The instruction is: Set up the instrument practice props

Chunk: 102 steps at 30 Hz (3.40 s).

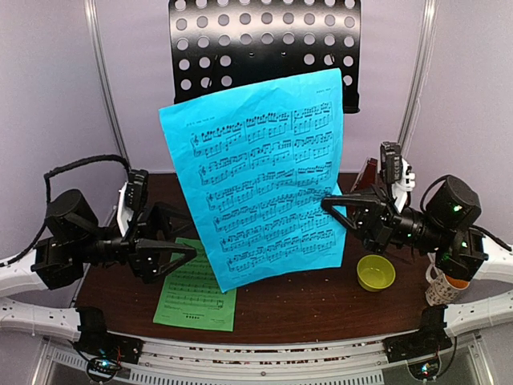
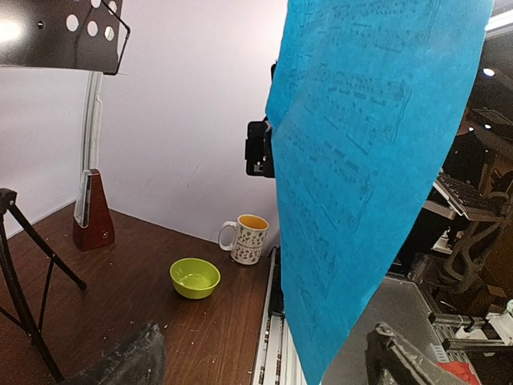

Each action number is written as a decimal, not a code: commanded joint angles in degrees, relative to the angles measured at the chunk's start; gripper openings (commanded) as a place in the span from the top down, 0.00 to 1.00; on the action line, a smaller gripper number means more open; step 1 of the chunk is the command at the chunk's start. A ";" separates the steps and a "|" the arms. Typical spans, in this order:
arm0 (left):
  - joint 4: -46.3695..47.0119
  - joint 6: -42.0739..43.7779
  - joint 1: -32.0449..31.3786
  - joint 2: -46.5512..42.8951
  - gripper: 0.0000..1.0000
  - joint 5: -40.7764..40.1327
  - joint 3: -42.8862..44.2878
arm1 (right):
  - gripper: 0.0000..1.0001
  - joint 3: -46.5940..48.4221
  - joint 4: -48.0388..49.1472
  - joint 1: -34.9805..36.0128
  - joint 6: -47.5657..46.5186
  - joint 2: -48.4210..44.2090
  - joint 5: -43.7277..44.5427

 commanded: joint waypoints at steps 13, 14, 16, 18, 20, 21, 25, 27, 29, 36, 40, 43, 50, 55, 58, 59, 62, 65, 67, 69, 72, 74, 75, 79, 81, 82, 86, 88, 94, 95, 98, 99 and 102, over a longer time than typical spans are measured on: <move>9.55 1.97 -4.05 4.16 0.11 -0.32 2.95 | 1.00 -1.74 5.56 -0.45 1.56 -0.90 0.63; 9.59 1.97 -4.13 4.28 0.11 -0.17 2.94 | 1.00 -1.75 5.89 -0.43 1.69 -0.97 0.58; 9.79 2.01 -4.29 4.54 0.11 0.05 3.09 | 1.00 -1.70 6.03 -0.47 1.68 -0.96 0.45; 9.83 2.18 -4.47 4.65 0.11 0.15 3.28 | 1.00 -1.70 6.22 -0.44 1.70 -0.95 0.21; 9.77 2.32 -4.56 4.65 0.11 0.23 3.31 | 1.00 -1.76 6.54 -0.47 1.91 -0.91 -0.06; 9.82 2.30 -4.58 4.75 0.11 0.24 3.29 | 1.00 -1.76 6.63 -0.42 2.05 -0.87 -0.04; 9.84 2.32 -4.66 4.92 0.11 0.60 3.38 | 1.00 -1.82 7.19 -0.48 2.20 -0.99 -0.06; 9.87 2.40 -4.67 4.98 0.11 0.75 3.42 | 1.00 -1.91 7.36 -0.47 2.31 -0.95 -0.19; 9.91 2.41 -4.75 4.93 0.11 0.76 3.38 | 1.00 -2.02 7.58 -0.42 2.37 -0.87 -0.27; 9.61 2.66 -5.56 5.52 0.11 0.58 4.50 | 1.00 -2.00 7.39 -0.45 2.83 -0.75 2.06; 7.68 3.82 -7.69 7.46 0.10 -2.24 6.89 | 1.00 -2.04 6.42 -0.41 3.74 0.02 5.36; 7.91 3.99 -9.18 9.71 0.10 -4.31 8.52 | 1.00 -2.24 6.88 -0.45 4.74 0.76 5.92; 9.72 3.44 -9.94 11.63 0.29 -13.13 10.23 | 1.00 -2.47 6.56 -0.48 6.10 2.10 5.53; 8.53 3.75 -9.94 12.57 0.66 -20.01 11.79 | 1.00 -2.75 7.22 -0.46 6.73 2.83 3.74; 8.48 2.61 -9.94 13.27 0.89 -21.97 11.97 | 1.00 -3.29 7.11 -0.47 6.70 2.69 3.75; 8.11 2.28 -9.94 13.40 0.93 -22.47 12.02 | 0.98 -3.42 7.02 -0.43 6.65 2.58 3.72; 6.43 1.30 -9.94 13.61 1.00 -23.84 12.59 | 0.73 -3.37 6.46 -0.48 5.96 1.91 3.81; 3.21 1.09 -9.93 13.67 1.00 -24.28 13.88 | 0.58 -2.17 4.62 -0.47 4.49 1.60 3.91; 0.64 1.29 -9.94 14.25 1.00 -23.47 15.13 | 0.55 -0.72 2.77 -0.42 3.05 1.83 3.88; -1.59 1.43 -9.88 15.15 1.00 -22.03 16.58 | 0.53 0.77 1.40 -0.41 2.28 2.29 3.72; -1.88 1.29 -9.90 16.39 1.00 -19.81 17.44 | 0.54 2.96 -0.23 -0.41 1.24 3.59 3.56; -2.93 1.19 -9.86 17.03 1.00 -19.93 18.16 | 0.63 4.04 -0.98 -0.43 0.83 4.16 3.75; -3.77 1.22 -9.90 17.30 1.00 -20.31 18.62 | 0.66 4.49 -1.29 -0.46 0.77 4.20 3.93; -6.42 1.68 -9.85 17.90 1.00 -21.14 20.10 | 0.71 5.81 -2.32 -0.43 0.08 3.98 4.94; -6.66 1.86 -9.85 18.00 1.00 -20.80 20.38 | 0.74 6.76 -3.67 -0.47 -0.44 4.04 5.75; -6.73 1.86 -9.85 18.01 1.00 -20.76 20.54 | 0.76 7.23 -4.26 -0.48 -0.70 4.12 6.13; -7.74 2.62 -9.85 17.88 1.00 -21.87 21.43 | 1.00 8.93 -6.57 -0.48 -1.41 4.32 8.08; -9.86 3.74 -9.85 17.71 0.92 -24.07 22.65 | 1.00 9.81 -7.60 -0.47 -2.06 3.97 9.26; -19.74 10.30 -9.85 16.87 0.71 -34.08 29.98 | 1.00 16.50 -14.63 -0.52 -7.58 2.22 15.36; -21.18 11.29 -9.85 16.93 0.71 -36.72 31.60 | 1.00 18.20 -16.05 -0.64 -8.56 2.23 16.34; -23.99 15.65 -9.85 17.67 0.63 -43.77 37.21 | 1.00 22.59 -19.52 -0.92 -11.37 2.87 20.04; -24.86 17.18 -9.85 18.15 0.60 -46.62 39.07 | 1.00 24.07 -20.42 -1.12 -12.14 3.08 21.29; -27.48 19.59 -8.02 20.16 0.57 -51.92 45.12 | 1.00 28.56 -21.81 -2.32 -13.44 4.27 23.88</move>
